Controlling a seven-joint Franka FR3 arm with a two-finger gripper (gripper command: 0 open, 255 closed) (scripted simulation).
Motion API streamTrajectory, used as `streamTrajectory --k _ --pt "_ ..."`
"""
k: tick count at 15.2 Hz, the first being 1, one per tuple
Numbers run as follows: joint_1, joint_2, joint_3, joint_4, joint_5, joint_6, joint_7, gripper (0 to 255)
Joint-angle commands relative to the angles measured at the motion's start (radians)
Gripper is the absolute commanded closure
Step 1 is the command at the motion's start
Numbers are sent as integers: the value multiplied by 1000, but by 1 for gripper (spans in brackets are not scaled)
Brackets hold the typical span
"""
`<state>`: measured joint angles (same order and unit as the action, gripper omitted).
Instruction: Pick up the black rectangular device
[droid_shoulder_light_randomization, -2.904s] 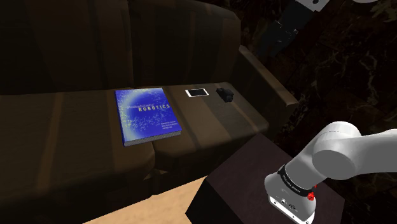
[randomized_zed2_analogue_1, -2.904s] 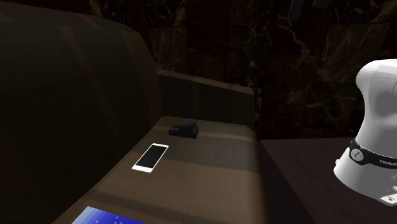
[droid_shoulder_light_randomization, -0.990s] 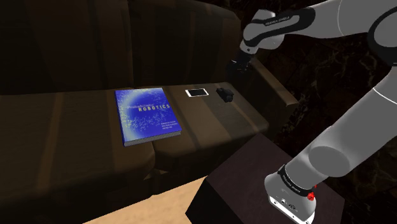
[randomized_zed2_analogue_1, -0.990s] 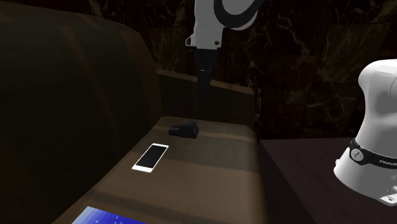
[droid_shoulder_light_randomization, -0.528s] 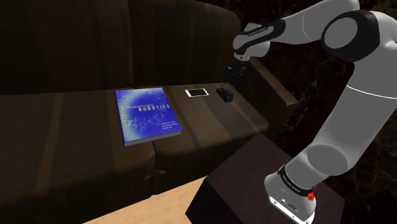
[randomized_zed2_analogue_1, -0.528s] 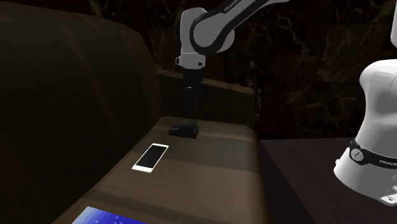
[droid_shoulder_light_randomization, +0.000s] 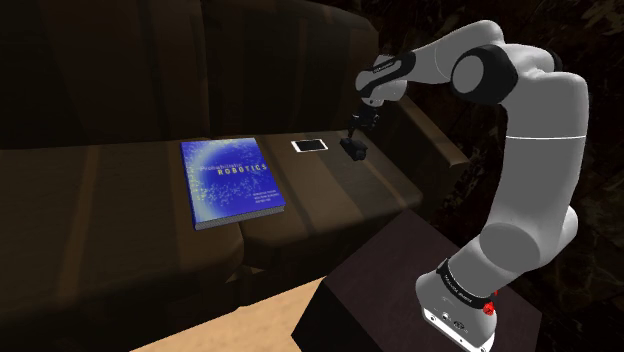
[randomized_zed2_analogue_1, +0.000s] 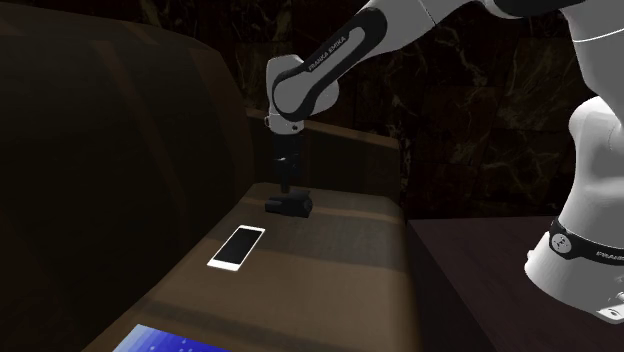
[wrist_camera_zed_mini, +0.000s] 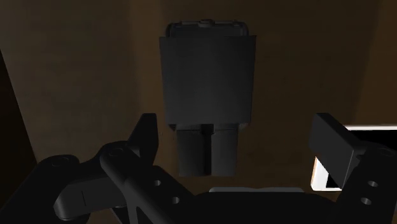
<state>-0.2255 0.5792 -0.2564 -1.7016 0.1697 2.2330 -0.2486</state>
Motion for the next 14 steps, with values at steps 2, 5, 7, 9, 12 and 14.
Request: streamTrajectory --k 2,5,7,9,12,14 --pt "-25 85 3 90 10 -15 -7 0" --pt "-28 110 8 89 16 11 -10 0" --pt "-31 128 12 89 20 29 -13 0" --pt "-34 151 16 90 25 50 -15 0" --pt "-34 152 16 93 25 48 -14 255" --pt "-34 152 16 93 25 48 -15 255"
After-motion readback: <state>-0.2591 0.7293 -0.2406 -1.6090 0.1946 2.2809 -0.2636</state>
